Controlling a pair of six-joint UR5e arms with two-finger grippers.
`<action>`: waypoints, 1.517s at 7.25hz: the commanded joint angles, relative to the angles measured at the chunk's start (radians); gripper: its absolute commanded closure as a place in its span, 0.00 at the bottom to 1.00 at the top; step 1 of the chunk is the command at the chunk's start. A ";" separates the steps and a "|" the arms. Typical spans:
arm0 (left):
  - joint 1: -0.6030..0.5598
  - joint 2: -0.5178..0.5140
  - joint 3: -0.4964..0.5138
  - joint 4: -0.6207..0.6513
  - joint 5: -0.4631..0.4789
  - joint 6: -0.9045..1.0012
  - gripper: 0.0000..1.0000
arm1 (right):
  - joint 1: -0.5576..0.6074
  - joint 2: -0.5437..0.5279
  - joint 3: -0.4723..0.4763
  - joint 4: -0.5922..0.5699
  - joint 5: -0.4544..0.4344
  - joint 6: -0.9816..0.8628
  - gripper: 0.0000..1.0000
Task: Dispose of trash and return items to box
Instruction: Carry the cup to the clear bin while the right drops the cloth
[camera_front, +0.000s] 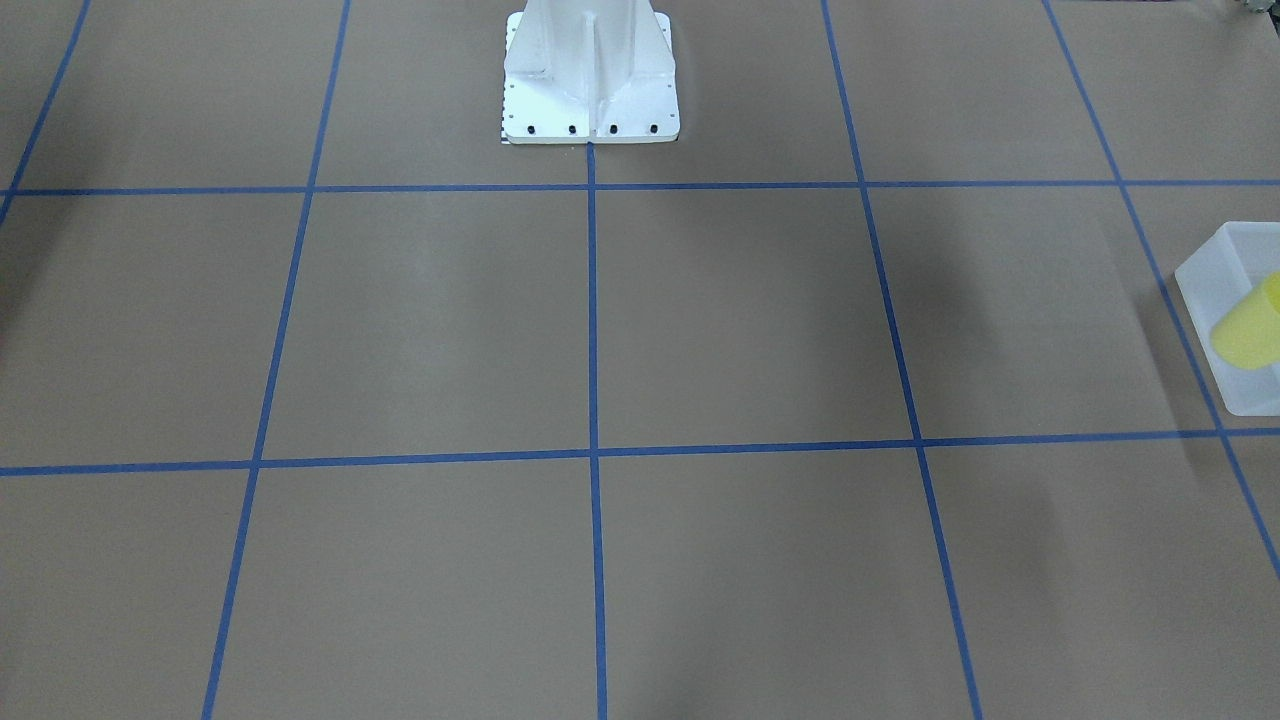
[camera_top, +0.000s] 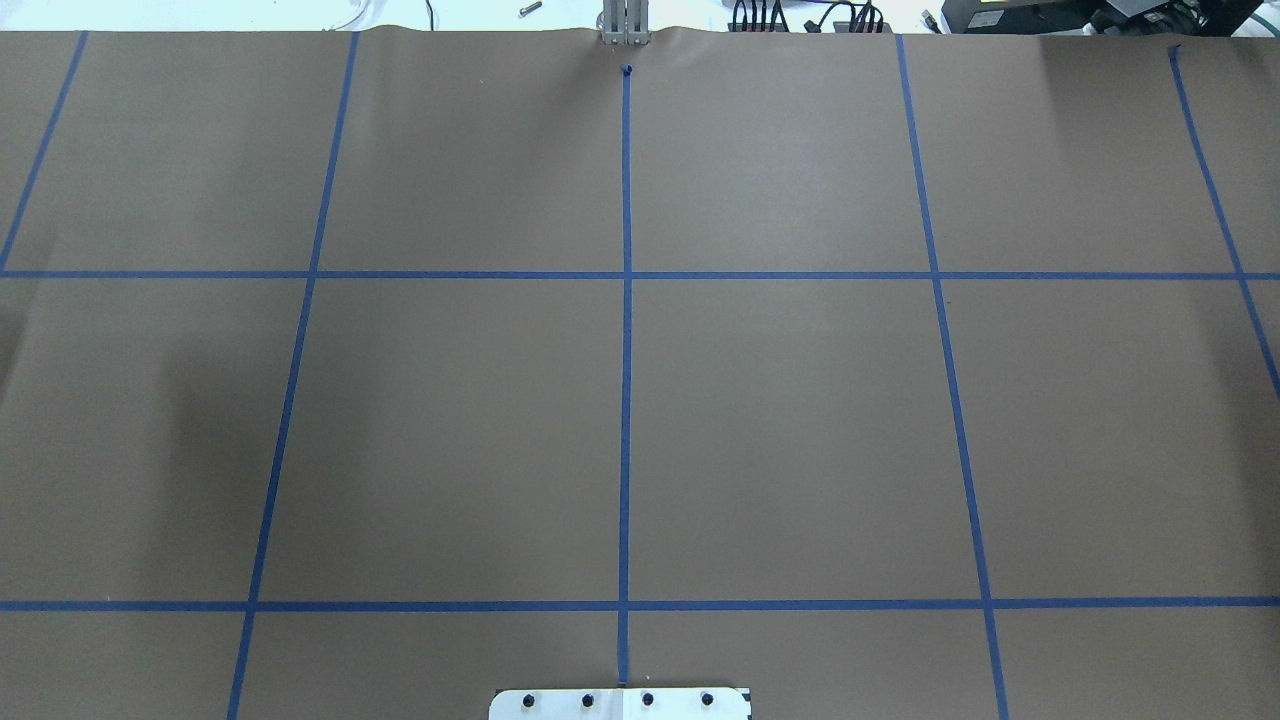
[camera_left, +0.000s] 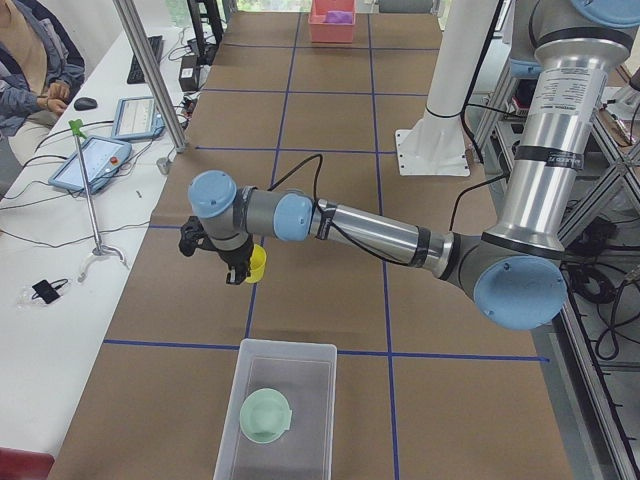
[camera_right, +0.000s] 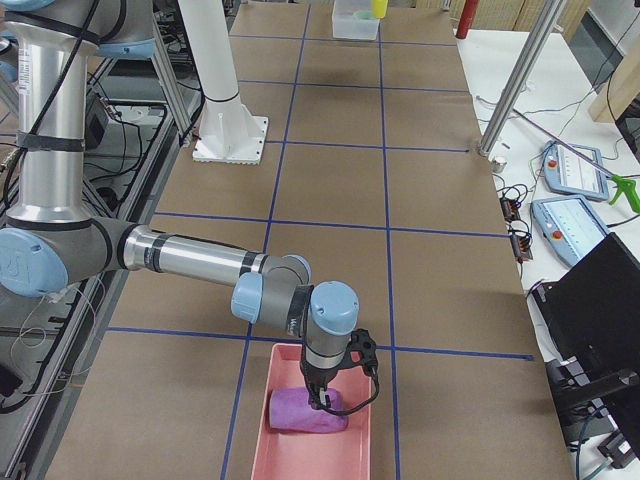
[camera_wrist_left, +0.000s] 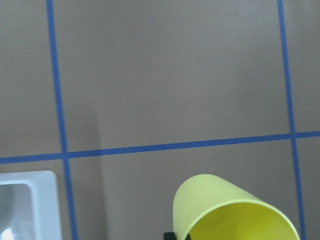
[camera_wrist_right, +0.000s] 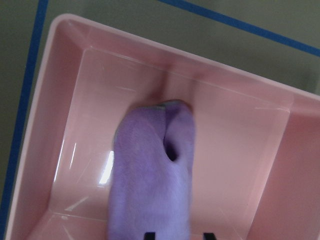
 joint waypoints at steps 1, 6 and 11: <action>-0.114 0.034 0.130 0.005 0.004 0.290 1.00 | 0.000 0.013 0.066 0.000 0.029 0.095 0.00; -0.110 0.173 0.265 -0.211 0.019 0.299 1.00 | -0.043 0.025 0.195 -0.006 0.167 0.348 0.00; -0.060 0.174 0.368 -0.380 0.007 0.126 1.00 | -0.173 0.038 0.301 -0.013 0.204 0.571 0.00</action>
